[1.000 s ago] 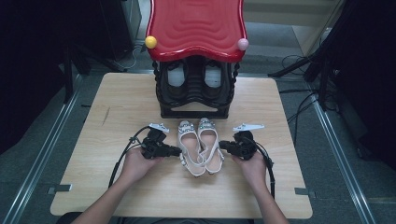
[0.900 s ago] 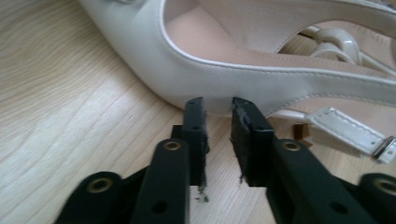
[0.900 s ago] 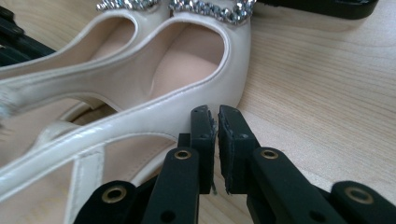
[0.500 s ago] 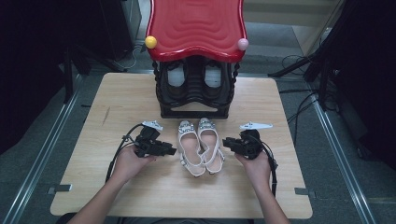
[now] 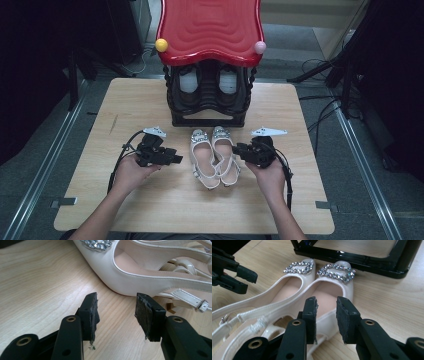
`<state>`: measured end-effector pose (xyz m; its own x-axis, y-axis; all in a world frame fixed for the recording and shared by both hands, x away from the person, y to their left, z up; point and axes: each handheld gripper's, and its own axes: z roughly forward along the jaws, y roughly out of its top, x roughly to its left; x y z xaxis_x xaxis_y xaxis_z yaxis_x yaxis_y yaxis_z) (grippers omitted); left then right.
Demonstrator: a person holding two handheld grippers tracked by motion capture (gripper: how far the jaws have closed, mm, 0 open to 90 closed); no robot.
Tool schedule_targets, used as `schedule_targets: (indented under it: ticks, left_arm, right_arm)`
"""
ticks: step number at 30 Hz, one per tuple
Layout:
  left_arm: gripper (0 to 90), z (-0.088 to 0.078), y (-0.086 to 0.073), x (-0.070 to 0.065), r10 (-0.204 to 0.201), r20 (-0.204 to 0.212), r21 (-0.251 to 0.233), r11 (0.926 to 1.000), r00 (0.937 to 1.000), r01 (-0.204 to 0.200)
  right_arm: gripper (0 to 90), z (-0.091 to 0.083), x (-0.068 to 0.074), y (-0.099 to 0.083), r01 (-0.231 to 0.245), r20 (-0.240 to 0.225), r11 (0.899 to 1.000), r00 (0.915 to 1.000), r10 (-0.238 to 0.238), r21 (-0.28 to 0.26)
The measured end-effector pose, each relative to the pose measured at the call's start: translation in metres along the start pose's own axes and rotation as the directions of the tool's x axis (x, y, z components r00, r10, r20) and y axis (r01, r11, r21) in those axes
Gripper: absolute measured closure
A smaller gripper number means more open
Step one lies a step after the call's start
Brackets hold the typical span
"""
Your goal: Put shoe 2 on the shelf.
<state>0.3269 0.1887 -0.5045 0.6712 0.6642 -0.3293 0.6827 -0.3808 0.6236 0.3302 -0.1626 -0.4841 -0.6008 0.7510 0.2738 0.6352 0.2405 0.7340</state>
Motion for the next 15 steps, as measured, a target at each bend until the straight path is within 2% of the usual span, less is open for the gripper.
schedule_targets:
  ticks: [7, 13, 15]
  left_arm:
    - [52.6, -0.002, -0.001, 0.004, -0.008, -0.005, -0.008, 0.9999, 1.0, 0.008]
    - [52.6, -0.005, -0.001, 0.004, -0.001, -0.022, -0.019, 0.9998, 0.9997, 0.001]
    - [52.6, -0.006, -0.001, 0.004, -0.004, -0.022, -0.022, 0.9998, 0.9997, 0.003]
  right_arm:
    - [70.4, 0.012, 0.011, 0.01, 0.009, -0.006, 0.999, 0.9999, -0.009, 0.037]
    - [69.3, 0.02, 0.024, 0.024, 0.028, -0.011, 0.995, 0.9996, -0.027, 0.093]
    - [68.5, 0.024, 0.027, 0.03, 0.025, -0.022, 0.991, 0.9995, -0.023, 0.128]
